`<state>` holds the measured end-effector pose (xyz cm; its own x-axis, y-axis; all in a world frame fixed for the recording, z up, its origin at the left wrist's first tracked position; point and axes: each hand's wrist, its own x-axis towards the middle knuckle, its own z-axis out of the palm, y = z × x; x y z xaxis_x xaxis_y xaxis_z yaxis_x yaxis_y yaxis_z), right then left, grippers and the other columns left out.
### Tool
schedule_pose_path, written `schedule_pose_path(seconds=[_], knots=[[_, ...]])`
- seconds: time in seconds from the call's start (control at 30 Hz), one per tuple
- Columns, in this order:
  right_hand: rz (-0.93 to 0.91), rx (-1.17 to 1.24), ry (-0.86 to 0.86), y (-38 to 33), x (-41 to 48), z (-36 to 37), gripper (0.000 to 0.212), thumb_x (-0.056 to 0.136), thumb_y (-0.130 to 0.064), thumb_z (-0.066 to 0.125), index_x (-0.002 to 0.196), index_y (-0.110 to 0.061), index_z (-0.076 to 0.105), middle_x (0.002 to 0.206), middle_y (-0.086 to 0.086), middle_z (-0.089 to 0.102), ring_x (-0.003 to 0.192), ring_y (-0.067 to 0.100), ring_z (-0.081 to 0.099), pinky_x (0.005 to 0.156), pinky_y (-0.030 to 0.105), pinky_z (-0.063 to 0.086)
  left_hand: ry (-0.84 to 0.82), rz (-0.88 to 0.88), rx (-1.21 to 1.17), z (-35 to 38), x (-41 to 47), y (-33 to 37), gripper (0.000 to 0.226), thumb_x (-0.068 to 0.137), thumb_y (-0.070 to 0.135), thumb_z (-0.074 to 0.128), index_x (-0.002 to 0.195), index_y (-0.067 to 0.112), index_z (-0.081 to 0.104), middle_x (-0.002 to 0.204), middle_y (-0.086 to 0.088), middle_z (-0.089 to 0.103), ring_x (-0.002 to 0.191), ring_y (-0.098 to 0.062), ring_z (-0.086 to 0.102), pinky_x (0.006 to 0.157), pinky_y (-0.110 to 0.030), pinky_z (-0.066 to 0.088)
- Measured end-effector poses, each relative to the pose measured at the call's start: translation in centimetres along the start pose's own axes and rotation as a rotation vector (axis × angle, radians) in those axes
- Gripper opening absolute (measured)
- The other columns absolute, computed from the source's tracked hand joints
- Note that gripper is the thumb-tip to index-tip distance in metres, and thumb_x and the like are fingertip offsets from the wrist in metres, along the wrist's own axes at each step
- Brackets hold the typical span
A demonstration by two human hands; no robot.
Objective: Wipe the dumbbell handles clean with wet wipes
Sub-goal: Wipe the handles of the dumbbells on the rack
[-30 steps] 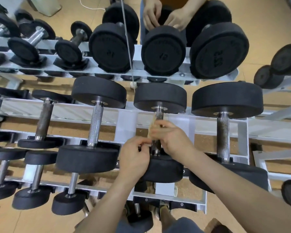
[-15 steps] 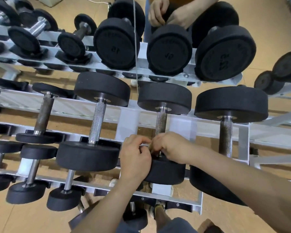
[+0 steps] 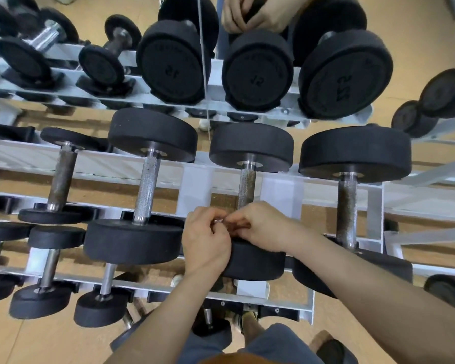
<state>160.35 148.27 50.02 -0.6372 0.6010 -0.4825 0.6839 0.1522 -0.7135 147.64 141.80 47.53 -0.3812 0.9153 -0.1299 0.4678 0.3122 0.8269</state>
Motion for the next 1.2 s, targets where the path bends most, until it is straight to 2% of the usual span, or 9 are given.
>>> schedule_pose_path(seconds=[0.1,0.3,0.4,0.6,0.8,0.9,0.97,1.1,1.2], knots=[[0.139,-0.006,-0.049,2.2,-1.2,-1.4,0.022,0.089,-0.010,0.066,0.108,-0.018,0.073,0.105,-0.004,0.073,0.095,0.002,0.067,0.093,0.020,0.051,0.024,-0.012,-0.006,0.0,-0.1,0.2,0.029,0.074,-0.002,0.048,0.077,0.021,0.066,0.083,0.014,0.059,0.087,-0.017,0.055,0.082,-0.031,0.044],[0.271,0.077,0.106,3.0,-1.8,-0.9,0.011,0.084,-0.014,0.071,0.079,-0.024,0.073,0.076,-0.013,0.068,0.082,0.009,0.067,0.082,0.025,0.052,0.029,-0.030,-0.005,0.0,0.0,0.3,0.036,0.074,-0.011,0.050,0.078,0.022,0.065,0.084,0.011,0.061,0.086,-0.015,0.056,0.082,-0.032,0.046],[0.200,-0.081,0.111,1.6,-1.5,-0.6,0.009,0.089,-0.017,0.065,0.087,-0.019,0.074,0.080,-0.010,0.062,0.086,0.012,0.063,0.084,0.028,0.052,0.028,-0.048,-0.007,0.0,-0.1,0.4,0.036,0.075,-0.011,0.050,0.075,0.022,0.064,0.085,0.010,0.061,0.088,-0.015,0.057,0.082,-0.033,0.047],[0.082,0.185,0.054,1.1,-1.6,-0.3,0.020,0.091,-0.016,0.064,0.108,-0.022,0.074,0.107,-0.009,0.072,0.098,0.000,0.064,0.095,0.020,0.048,0.021,-0.041,-0.001,0.0,0.0,0.2,0.033,0.075,-0.005,0.050,0.074,0.024,0.063,0.084,0.008,0.062,0.086,-0.017,0.058,0.080,-0.035,0.048],[-0.025,-0.275,-0.140,1.6,-1.5,-2.8,0.031,0.093,-0.016,0.060,0.116,-0.035,0.069,0.099,-0.018,0.067,0.091,0.006,0.057,0.086,0.020,0.045,-0.002,-0.048,0.008,0.0,-0.2,0.1,0.038,0.077,-0.012,0.050,0.072,0.023,0.065,0.084,0.010,0.061,0.089,-0.014,0.057,0.081,-0.026,0.045],[0.048,-0.206,0.034,2.6,-2.2,-2.7,0.036,0.088,-0.002,0.063,0.108,-0.030,0.074,0.105,-0.012,0.071,0.095,0.006,0.063,0.085,0.016,0.047,-0.013,-0.034,0.001,-0.1,-0.2,0.0,0.036,0.077,-0.012,0.050,0.072,0.020,0.066,0.083,0.010,0.060,0.089,-0.014,0.057,0.081,-0.024,0.044],[-0.056,-0.113,0.177,2.6,-1.6,-2.1,0.030,0.089,-0.007,0.065,0.105,-0.030,0.075,0.105,-0.016,0.070,0.089,-0.005,0.060,0.089,0.015,0.047,0.005,-0.008,-0.017,0.0,0.0,-0.1,0.032,0.074,-0.004,0.048,0.070,0.023,0.064,0.081,0.011,0.060,0.087,-0.014,0.057,0.080,-0.024,0.044],[-0.186,-0.390,-0.028,2.7,0.1,-0.8,0.038,0.093,-0.014,0.055,0.117,-0.040,0.067,0.104,-0.007,0.069,0.094,0.015,0.055,0.081,0.021,0.039,0.019,-0.011,-0.044,0.1,-0.2,-0.1,0.029,0.069,0.004,0.045,0.066,0.026,0.063,0.078,0.012,0.060,0.086,-0.013,0.056,0.079,-0.023,0.043],[-0.247,-0.594,0.040,3.0,1.0,-1.5,0.033,0.088,-0.019,0.058,0.110,-0.042,0.068,0.090,-0.006,0.060,0.081,0.019,0.050,0.067,0.028,0.044,-0.045,-0.039,-0.033,0.1,0.2,-0.1,0.032,0.072,0.003,0.047,0.068,0.030,0.064,0.081,0.014,0.063,0.088,-0.013,0.057,0.082,-0.028,0.045]])
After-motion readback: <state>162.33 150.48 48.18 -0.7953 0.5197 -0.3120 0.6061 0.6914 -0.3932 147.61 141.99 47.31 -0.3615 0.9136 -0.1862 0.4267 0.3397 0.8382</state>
